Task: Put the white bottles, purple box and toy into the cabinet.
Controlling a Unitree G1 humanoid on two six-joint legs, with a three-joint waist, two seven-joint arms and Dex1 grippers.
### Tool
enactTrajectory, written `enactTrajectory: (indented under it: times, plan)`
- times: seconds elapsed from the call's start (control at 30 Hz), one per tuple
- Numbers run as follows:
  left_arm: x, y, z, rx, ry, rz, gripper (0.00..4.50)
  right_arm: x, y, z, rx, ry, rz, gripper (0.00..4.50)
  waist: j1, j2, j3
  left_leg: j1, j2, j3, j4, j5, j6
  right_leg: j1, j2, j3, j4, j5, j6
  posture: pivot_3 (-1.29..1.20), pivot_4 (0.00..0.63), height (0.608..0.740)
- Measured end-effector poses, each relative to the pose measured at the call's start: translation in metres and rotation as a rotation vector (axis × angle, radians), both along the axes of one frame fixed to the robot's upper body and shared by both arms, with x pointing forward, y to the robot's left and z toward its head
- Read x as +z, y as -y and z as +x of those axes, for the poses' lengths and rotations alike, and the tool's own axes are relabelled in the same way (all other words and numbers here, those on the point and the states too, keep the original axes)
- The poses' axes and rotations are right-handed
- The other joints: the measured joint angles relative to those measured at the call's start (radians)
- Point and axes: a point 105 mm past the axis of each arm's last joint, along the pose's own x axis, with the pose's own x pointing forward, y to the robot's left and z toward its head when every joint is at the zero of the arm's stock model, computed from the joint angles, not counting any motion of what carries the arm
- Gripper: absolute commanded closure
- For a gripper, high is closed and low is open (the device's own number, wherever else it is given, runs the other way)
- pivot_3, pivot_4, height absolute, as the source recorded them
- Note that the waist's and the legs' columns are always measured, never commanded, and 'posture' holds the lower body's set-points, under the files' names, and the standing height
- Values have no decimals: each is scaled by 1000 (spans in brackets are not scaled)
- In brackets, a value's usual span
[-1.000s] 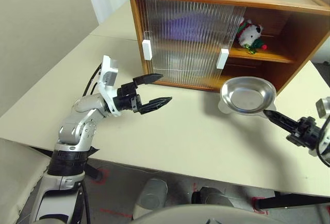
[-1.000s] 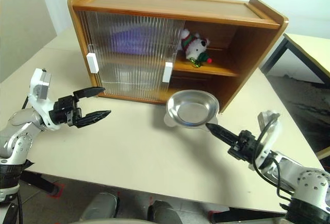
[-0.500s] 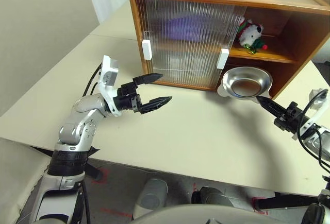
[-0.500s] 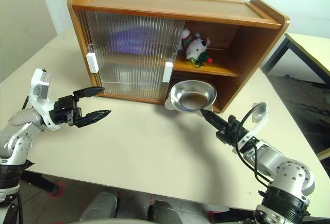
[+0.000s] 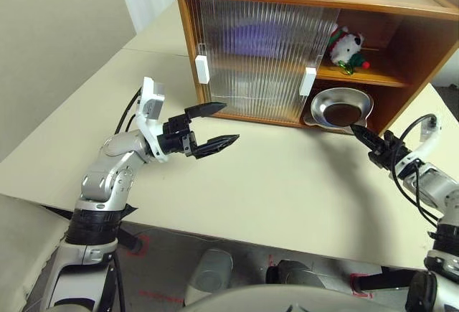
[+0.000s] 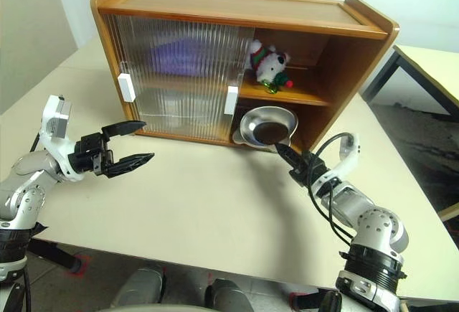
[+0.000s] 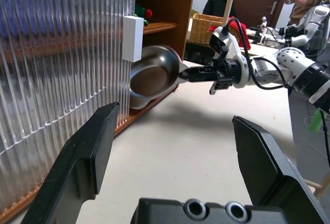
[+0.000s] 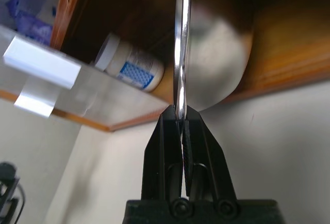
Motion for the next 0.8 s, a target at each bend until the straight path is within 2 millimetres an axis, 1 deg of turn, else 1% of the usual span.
enactTrajectory:
  times: [0.23,0.53,0.7,0.8]
  plan:
    - [0,0,0,-2,1,1,0,1,-6,13,-75,0,59,4498,0,0,0,0,1,-2,-1,0,0,0,0,0,0,1,-1,249,13,740]
    - [0,0,0,0,7,4,0,-1,-7,26,-182,-34,121,4498,1,1,-1,0,2,-3,-1,0,0,-1,-1,0,0,1,-1,262,15,740]
    - [0,0,0,3,7,5,0,-1,-10,32,-211,-40,152,4498,2,1,-1,-1,3,-3,-2,0,0,-2,-1,0,0,3,0,262,16,740]
    - [-1,0,0,5,5,7,0,-3,-9,35,-226,-45,162,4498,3,1,-1,-2,3,-4,-2,0,0,-3,-1,0,0,3,1,262,16,740]
